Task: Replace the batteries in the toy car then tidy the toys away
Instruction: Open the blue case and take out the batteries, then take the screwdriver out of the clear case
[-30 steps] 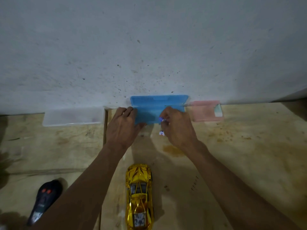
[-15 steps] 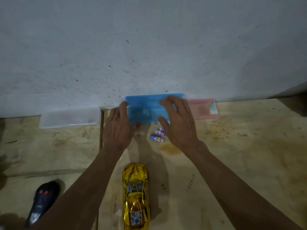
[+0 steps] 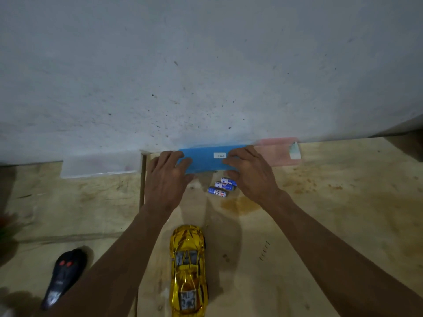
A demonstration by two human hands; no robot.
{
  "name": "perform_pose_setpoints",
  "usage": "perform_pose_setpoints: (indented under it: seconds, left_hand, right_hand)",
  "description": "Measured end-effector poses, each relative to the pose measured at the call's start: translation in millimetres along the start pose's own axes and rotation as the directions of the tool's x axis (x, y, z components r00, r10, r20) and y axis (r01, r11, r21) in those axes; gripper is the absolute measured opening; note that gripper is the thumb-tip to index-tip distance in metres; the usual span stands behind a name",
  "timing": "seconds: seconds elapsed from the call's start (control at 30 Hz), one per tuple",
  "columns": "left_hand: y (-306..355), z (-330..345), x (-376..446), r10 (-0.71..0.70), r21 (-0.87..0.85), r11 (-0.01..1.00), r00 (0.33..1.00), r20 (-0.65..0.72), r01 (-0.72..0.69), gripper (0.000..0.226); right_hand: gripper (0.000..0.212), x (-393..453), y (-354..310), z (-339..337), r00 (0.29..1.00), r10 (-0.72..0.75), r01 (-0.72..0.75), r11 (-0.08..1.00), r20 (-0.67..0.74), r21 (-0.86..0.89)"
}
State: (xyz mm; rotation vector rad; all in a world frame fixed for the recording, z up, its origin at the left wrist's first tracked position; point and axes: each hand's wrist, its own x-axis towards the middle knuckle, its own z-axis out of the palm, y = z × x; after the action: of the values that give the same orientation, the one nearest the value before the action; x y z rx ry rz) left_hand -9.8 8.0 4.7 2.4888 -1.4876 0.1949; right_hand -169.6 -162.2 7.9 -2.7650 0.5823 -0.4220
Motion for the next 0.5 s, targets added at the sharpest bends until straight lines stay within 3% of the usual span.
perform_pose_setpoints:
  seconds: [0.23, 0.5]
  left_hand:
    - [0.1, 3.5, 4.4, 0.007, -0.050, 0.999, 1.000, -0.012, -0.007, 0.029]
    - [3.1, 6.9, 7.8, -0.023, -0.030, 0.999, 1.000, -0.015, 0.022, 0.025]
  right_hand:
    - [0.015, 2.3, 5.4, 12.3, 0.991, -0.043, 0.043, 0.999, -0.127, 0.002]
    - [0.020, 5.0, 8.3, 21.3, 0.993, -0.035, 0.031, 0.999, -0.112, -0.040]
